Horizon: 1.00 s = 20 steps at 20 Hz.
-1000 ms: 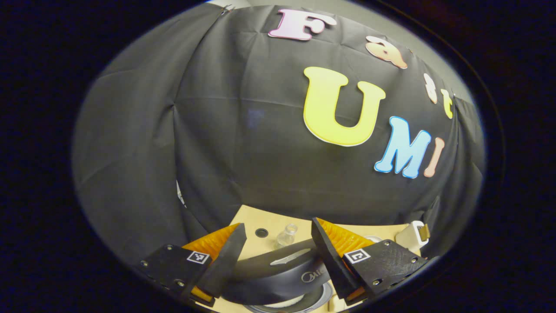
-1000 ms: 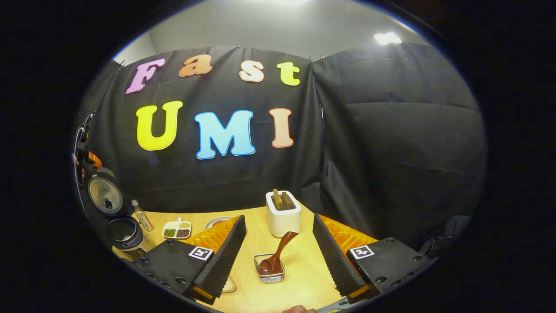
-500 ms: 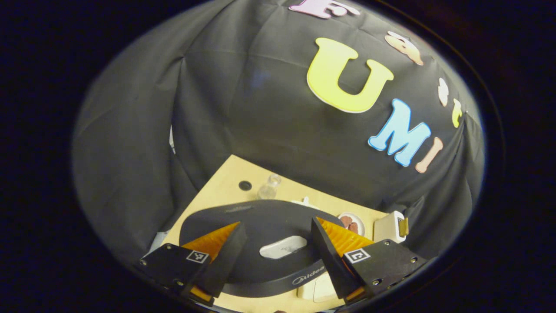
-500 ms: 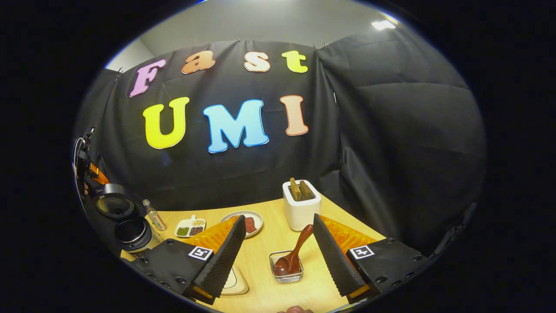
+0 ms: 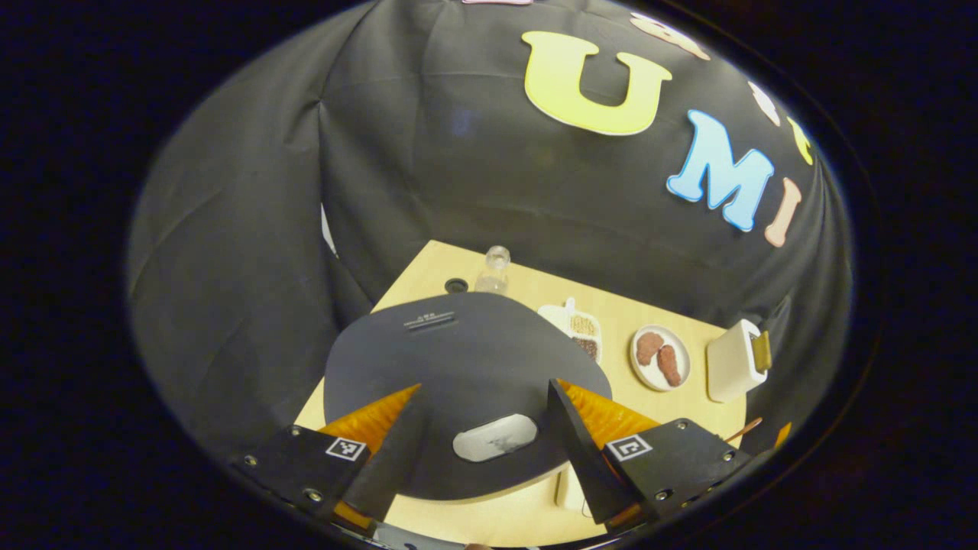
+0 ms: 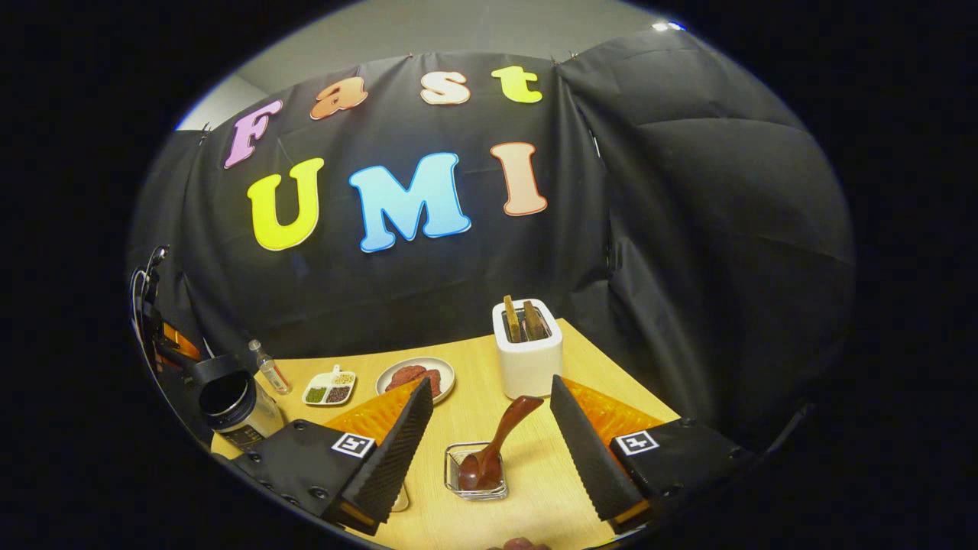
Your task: Close the left gripper, press the button to open the rice cooker; take a wooden spoon from the chopstick holder with the right hand, scoop a spoonful of rice and pour it into the rice cooker, then put the wooden spoon back into the chopstick holder.
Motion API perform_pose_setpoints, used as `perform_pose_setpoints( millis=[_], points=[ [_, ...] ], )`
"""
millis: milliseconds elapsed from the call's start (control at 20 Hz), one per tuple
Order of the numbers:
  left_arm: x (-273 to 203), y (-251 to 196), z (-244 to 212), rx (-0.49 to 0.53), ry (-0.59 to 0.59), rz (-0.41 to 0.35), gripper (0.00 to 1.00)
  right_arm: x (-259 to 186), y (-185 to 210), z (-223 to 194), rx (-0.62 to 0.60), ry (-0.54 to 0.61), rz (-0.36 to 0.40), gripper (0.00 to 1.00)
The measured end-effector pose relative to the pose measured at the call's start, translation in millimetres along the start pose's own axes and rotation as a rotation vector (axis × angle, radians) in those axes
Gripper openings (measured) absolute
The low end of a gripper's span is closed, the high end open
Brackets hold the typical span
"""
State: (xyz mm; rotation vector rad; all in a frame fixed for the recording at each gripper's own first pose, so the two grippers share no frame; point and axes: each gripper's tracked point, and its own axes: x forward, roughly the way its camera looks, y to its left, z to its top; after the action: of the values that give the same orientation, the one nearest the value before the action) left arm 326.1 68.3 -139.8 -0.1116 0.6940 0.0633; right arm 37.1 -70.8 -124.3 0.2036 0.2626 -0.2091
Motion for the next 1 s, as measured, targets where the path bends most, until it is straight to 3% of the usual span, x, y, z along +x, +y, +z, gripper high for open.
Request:
perform_pose_setpoints(
  millis=[400, 700, 1000],
  points=[
    [13, -12, -73, 0.102, 0.073, 0.069, 0.98, -1, 3, -20, -0.027, 0.058, 0.048, 0.98],
    [15, -11, -73, 0.089, 0.025, 0.076, 0.96, -12, 8, -42, -0.017, 0.112, 0.099, 0.98],
    [18, -11, -83, 0.094, -0.012, 0.085, 0.98, -24, -20, -60, -0.043, 0.155, 0.131, 0.98]
  ],
)
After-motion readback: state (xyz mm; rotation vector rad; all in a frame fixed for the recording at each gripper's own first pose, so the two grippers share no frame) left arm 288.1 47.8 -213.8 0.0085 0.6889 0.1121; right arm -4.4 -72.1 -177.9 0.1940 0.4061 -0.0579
